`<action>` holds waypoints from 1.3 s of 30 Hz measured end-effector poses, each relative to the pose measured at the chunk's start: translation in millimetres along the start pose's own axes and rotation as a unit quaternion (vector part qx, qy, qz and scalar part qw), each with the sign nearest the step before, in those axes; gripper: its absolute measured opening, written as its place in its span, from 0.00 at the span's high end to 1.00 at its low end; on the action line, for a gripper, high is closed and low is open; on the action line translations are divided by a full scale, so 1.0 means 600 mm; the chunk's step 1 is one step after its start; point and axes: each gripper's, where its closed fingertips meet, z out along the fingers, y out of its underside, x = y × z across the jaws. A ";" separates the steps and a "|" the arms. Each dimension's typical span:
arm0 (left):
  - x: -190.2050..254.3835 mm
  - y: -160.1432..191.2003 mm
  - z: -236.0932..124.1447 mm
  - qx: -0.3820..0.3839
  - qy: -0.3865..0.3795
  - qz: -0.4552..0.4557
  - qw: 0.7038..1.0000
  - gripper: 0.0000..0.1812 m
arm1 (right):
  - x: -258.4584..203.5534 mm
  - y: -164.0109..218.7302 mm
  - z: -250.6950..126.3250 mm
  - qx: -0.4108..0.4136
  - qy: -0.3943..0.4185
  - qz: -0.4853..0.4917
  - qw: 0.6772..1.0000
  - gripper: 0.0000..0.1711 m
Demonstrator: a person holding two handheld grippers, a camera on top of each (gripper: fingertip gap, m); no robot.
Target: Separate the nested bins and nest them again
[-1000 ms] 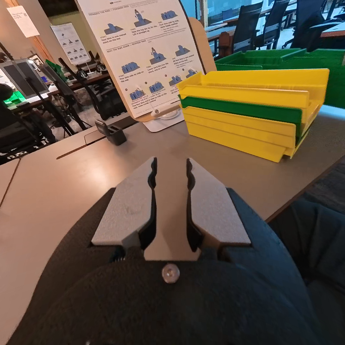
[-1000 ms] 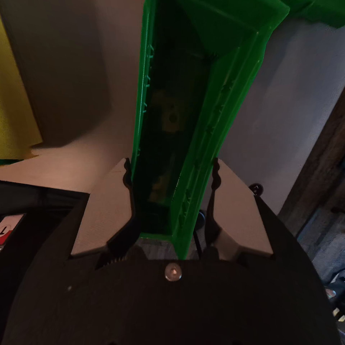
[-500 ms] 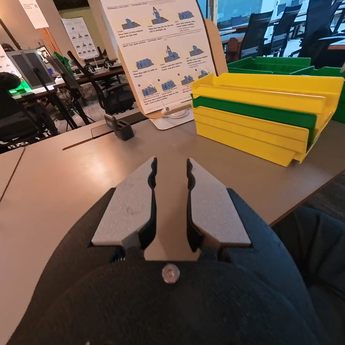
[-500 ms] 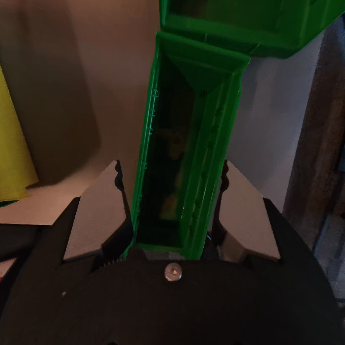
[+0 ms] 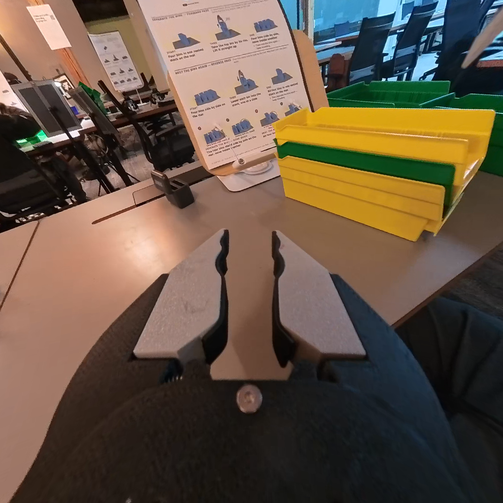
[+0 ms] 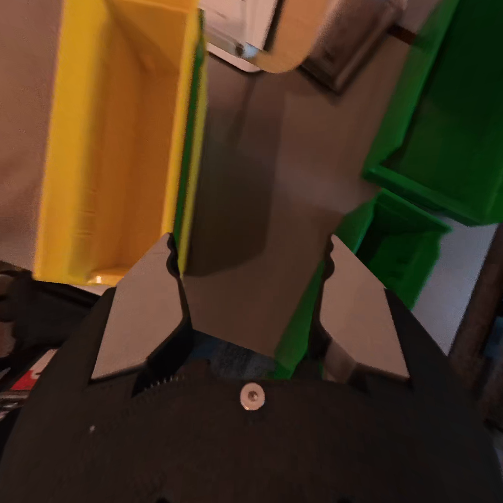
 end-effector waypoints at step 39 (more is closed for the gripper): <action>-0.001 -0.009 -0.006 0.014 0.006 0.002 1.000 0.84 | -0.209 -0.062 0.140 -0.095 -0.046 -0.029 0.994 0.27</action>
